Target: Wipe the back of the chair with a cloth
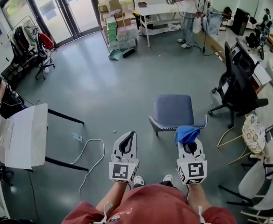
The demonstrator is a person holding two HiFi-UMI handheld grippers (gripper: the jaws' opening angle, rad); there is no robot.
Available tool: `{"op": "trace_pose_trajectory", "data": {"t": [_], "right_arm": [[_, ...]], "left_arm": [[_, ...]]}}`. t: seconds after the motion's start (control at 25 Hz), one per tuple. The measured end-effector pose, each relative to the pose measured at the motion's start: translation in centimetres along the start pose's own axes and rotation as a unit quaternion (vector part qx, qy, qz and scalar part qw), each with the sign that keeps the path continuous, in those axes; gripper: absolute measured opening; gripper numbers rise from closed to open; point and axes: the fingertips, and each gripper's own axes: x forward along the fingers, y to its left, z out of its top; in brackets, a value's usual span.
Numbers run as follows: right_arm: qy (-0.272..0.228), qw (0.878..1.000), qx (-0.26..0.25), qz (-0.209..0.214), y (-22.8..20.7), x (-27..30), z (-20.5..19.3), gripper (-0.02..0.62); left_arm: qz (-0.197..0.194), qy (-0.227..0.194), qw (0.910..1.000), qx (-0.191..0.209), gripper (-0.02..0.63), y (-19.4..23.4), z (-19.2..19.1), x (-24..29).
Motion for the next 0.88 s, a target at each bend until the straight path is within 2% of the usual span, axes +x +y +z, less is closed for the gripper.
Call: {"op": "trace_pose_trajectory", "data": {"t": [0.16,0.32,0.88], "right_arm": [[-0.057,0.998,-0.01,-0.018,-1.6,-0.1,5.6,0.06],[-0.076,0.997,-0.002,-0.031,-3.0,-0.6,8.2,0.06],[-0.074,0.996,-0.022,-0.047,-4.1,-1.0,7.6,0.058]], "left_arm": [[-0.008,-0.046,0.9989,0.008,0.011,0.3,4.7,0.3],[-0.023,-0.072,0.9971,0.006,0.011,0.0,7.7,0.6],[-0.014,-0.088,0.9956,0.03,0.011,-0.4,9.1,0.4]]}}
